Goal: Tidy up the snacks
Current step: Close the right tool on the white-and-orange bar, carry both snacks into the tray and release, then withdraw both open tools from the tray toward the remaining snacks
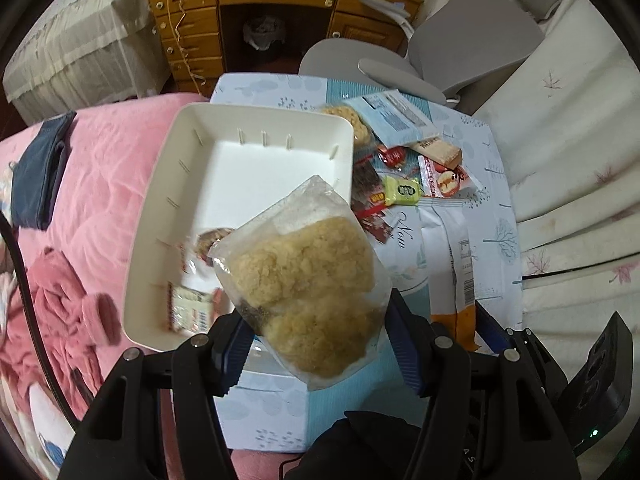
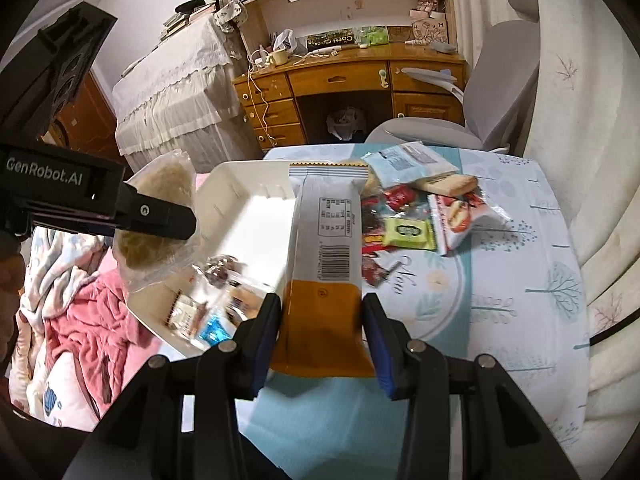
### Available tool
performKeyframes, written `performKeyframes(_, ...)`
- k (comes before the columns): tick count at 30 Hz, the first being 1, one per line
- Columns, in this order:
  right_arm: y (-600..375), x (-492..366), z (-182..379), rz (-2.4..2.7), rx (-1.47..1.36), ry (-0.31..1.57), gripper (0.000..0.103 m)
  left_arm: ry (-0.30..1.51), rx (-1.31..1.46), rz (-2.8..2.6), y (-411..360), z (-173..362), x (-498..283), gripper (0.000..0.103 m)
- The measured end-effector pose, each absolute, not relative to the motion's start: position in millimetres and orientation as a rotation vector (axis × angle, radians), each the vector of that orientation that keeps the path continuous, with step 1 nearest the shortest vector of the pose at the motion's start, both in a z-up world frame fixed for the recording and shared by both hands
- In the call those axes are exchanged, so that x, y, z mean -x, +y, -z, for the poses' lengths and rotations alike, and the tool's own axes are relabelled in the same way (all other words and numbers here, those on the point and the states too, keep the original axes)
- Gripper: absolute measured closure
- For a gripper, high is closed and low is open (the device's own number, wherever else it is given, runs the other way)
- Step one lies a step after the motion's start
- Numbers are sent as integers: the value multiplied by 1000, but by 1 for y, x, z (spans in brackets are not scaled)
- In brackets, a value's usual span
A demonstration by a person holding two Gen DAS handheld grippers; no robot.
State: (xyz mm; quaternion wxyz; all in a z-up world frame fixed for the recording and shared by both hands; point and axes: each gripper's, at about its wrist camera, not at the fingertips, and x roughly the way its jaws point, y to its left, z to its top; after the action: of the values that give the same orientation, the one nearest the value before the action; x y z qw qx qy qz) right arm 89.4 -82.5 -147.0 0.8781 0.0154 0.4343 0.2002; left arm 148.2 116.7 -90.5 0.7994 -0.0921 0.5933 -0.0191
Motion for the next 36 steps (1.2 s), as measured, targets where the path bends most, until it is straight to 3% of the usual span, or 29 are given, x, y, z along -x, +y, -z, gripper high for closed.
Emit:
performKeyframes(25, 24, -89, 171, -408, -152, 940, 59, 1207, 235, 121, 234, 134, -130, 42)
performKeyframes(29, 28, -92, 179, -405, -164, 987, 45, 1229, 228, 109, 232, 140, -129, 41)
performKeyframes(34, 24, -90, 178, -406, -157, 998, 40, 1198, 219, 135, 220, 134, -128, 28)
performKeyframes(36, 20, -88, 177, -400, -154, 1001, 36, 1188, 208, 151, 211, 131, -129, 28)
